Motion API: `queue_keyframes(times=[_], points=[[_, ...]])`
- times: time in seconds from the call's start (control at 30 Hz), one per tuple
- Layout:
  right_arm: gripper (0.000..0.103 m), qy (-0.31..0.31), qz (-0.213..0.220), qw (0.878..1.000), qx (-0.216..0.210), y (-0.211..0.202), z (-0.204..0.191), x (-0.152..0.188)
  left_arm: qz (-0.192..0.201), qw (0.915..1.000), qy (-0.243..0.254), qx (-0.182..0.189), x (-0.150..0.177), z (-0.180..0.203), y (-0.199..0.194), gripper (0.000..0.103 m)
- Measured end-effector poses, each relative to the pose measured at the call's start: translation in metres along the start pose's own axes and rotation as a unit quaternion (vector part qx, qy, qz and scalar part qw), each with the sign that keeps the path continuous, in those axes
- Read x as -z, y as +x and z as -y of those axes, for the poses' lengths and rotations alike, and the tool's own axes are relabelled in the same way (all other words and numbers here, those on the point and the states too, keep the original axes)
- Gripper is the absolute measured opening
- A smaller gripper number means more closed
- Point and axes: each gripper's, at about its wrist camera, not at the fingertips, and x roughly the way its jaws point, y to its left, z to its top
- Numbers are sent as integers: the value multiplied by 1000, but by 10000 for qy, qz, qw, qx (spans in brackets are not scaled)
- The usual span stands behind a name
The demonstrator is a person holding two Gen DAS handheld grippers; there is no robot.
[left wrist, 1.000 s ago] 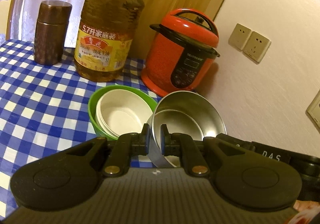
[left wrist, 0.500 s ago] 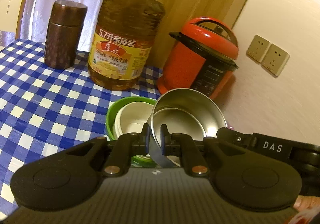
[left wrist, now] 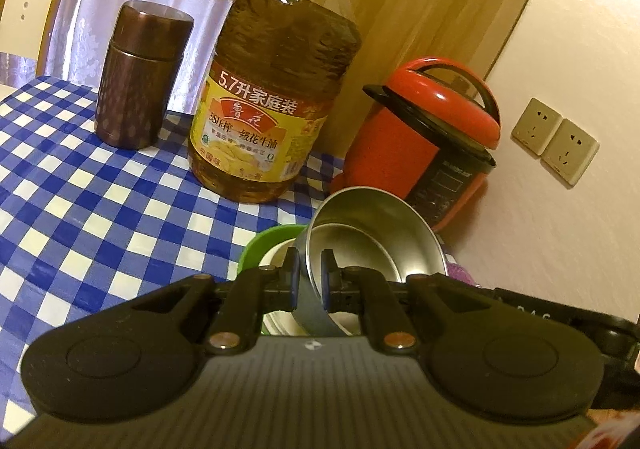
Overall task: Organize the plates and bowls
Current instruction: 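Lift the steel bowl and carry it toward the green bowl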
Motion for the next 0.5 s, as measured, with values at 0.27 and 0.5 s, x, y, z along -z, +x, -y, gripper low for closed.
queue_keyframes(times=[0.27, 0.5], points=[[7, 73, -175, 9998, 82, 18, 2, 1, -146, 9999, -4, -29, 1, -5, 12, 9], [7, 116, -322, 9992, 182, 31, 8, 3, -251, 9997, -4, -45, 3, -6, 18, 9]])
